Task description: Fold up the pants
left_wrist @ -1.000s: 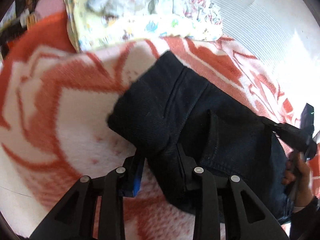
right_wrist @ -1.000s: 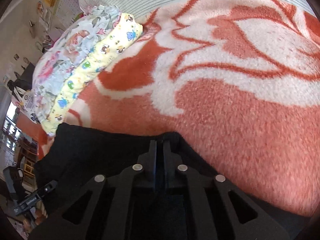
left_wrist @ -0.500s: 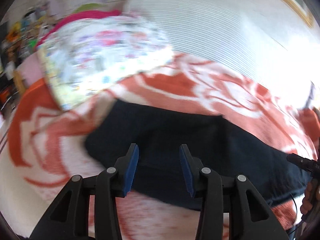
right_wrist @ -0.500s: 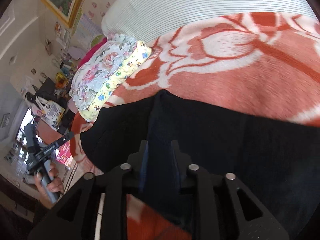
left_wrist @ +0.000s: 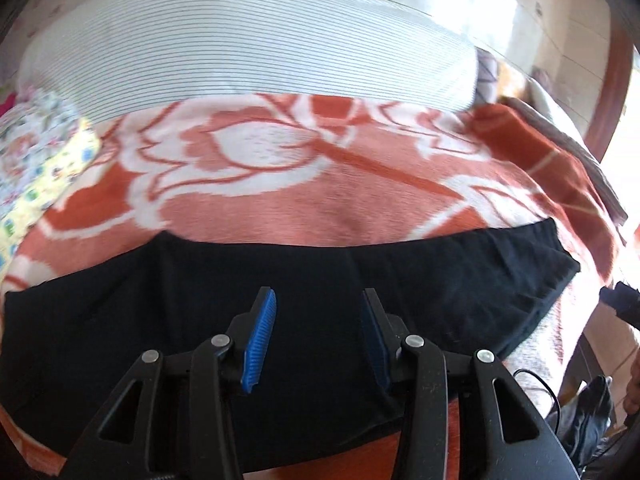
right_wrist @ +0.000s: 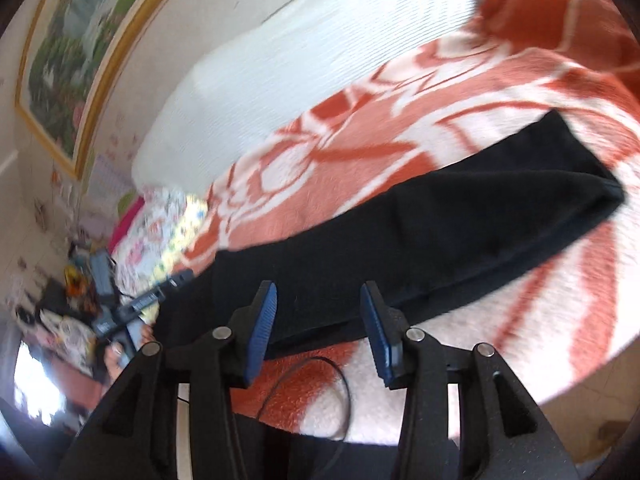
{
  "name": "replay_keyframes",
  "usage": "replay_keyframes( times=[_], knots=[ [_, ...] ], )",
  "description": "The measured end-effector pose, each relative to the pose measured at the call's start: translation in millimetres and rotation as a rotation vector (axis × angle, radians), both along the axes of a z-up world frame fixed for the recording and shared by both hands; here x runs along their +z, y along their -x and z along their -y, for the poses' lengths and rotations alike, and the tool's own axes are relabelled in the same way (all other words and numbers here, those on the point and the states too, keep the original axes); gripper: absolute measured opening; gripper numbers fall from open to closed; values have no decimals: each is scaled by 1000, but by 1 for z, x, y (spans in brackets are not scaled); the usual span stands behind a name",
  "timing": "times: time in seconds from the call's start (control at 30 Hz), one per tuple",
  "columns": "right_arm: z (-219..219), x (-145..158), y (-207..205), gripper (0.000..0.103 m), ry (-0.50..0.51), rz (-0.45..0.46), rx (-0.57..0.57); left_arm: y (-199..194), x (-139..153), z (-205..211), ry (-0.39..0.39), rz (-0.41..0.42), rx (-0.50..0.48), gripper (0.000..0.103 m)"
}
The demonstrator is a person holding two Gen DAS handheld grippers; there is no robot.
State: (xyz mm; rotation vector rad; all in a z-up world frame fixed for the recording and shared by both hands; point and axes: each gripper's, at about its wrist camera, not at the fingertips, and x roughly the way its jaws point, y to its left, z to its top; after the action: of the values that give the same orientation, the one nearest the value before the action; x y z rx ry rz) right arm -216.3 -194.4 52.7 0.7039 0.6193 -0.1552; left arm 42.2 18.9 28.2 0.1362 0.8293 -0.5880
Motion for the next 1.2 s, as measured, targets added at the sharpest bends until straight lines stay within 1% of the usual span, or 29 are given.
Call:
replay_keyframes(
  times=[0.07,0.13,0.17,0.2,0.23,0.27,0.33,0.37,0.4,0.5,0.63,0.7,0.87,0.97,1.03,1.13,1.2],
  knots=[
    [14,15,24,45,-47,50,-40,5,0,21,5,-9,-47,45],
    [25,31,42,47,-32,53,-68,10,-1,32,0,-12,-79,45],
    [28,42,51,54,8,23,-94,11,-2,36,-8,-13,-90,45],
    [31,51,58,59,48,-7,-125,13,-3,42,-20,-13,-99,45],
    [33,57,65,70,78,-23,-146,15,-4,48,-33,-12,-104,46],
    [36,62,71,79,116,-44,-165,18,-6,54,-42,-13,-120,46],
    [42,61,82,80,180,-88,-205,21,-8,65,-45,-27,-143,46],
    [45,57,86,80,193,-107,-220,22,-9,68,-47,-32,-151,46],
    [48,48,84,80,185,-124,-236,23,-10,73,-50,-38,-164,46],
    [61,16,80,80,123,-129,-248,26,-9,94,-64,-47,-209,46],
    [75,-13,72,80,124,-159,-271,26,-6,135,-103,-41,-304,50],
    [85,-21,72,80,109,-147,-289,25,-6,160,-126,-38,-359,51],
    [114,-44,69,80,-21,-98,-357,20,-12,231,-193,-28,-496,52],
    [132,-54,68,80,-56,-79,-428,15,-19,273,-229,-21,-581,52],
    [146,-60,70,80,-84,-70,-478,11,-27,305,-246,-50,-654,52],
    [163,-71,72,80,-140,-59,-527,6,-37,345,-262,-77,-723,53],
    [170,-76,74,80,-165,-51,-548,5,-43,367,-276,-87,-753,53]
  ],
)
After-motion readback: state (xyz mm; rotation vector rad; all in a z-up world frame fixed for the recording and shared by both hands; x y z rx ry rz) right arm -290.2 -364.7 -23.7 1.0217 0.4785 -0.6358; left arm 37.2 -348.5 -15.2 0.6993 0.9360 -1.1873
